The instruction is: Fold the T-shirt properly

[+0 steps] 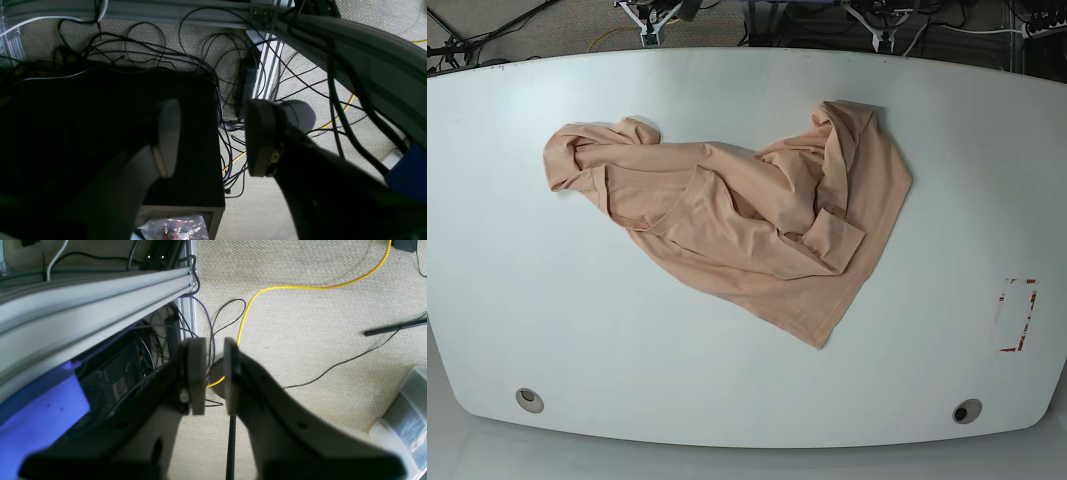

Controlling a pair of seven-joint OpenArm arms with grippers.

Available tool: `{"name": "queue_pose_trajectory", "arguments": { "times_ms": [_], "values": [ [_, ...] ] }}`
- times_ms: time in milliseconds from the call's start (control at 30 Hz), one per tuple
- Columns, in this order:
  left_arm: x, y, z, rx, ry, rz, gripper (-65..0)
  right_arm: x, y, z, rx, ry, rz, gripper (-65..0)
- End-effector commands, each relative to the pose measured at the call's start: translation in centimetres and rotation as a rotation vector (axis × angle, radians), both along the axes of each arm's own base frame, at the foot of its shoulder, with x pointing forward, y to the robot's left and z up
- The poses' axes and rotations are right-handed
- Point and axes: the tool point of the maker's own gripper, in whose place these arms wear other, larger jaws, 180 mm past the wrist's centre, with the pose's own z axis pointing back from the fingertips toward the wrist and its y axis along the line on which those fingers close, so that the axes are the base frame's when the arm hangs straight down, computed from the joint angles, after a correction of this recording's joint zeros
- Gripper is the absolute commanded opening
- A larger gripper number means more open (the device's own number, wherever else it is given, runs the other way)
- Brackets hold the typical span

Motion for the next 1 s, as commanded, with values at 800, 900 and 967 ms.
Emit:
{"name": "queue_pose_trajectory", "arguments": {
  "times_ms": [800, 900, 967],
  "values": [
    [-0.48, -0.10, -0.02, 0.000, 0.008, 0.000, -36.5, 0.46, 0.15, 0.05, 0.007, -0.012, 0.002, -55.6],
    [-0.39, -0.09, -0.01, 0.001, 0.005, 0.000, -36.5, 0.46, 0.15, 0.05, 0.007, -0.012, 0.002, -55.6],
    [-0.39, -0.09, -0.01, 0.001, 0.005, 0.000, -36.5, 0.46, 0.15, 0.05, 0.007, -0.012, 0.002, -55.6]
  ]
}}
